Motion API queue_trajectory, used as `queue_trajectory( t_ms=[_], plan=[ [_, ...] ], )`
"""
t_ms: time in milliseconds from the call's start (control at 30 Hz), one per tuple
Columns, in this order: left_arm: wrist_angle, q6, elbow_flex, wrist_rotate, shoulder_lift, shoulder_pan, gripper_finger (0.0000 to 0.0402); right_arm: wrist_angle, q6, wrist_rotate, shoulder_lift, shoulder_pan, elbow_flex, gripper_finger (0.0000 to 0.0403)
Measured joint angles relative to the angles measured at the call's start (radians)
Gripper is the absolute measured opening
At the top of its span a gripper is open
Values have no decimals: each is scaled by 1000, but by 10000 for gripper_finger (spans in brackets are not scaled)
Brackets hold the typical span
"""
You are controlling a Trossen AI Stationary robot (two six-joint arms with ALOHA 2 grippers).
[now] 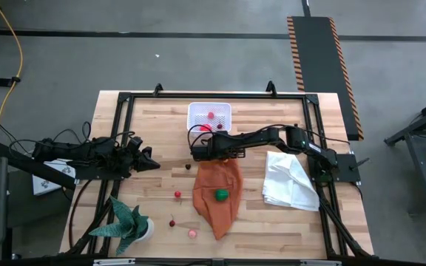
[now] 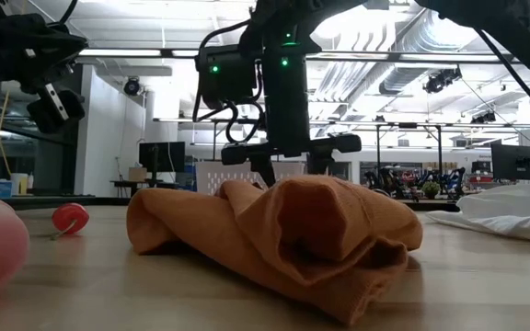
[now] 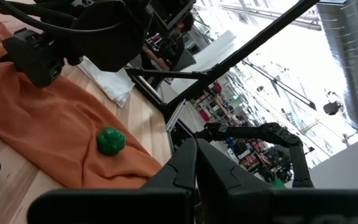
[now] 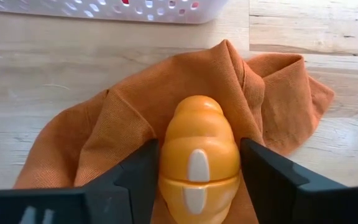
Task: Pick and placing Produce into tupperware
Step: Put the orange croissant into the white basket
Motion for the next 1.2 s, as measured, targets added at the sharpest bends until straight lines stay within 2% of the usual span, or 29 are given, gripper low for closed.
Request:
queue_trajectory(
  t_ms=[933, 1200],
  plan=[
    [0, -15, 0, 0, 0, 0, 1, -11, 3, 13, -1, 23, 1, 185],
    [0, -16, 0, 0, 0, 0, 1, -91, -8, 45, -4, 21, 83, 185]
  ],
)
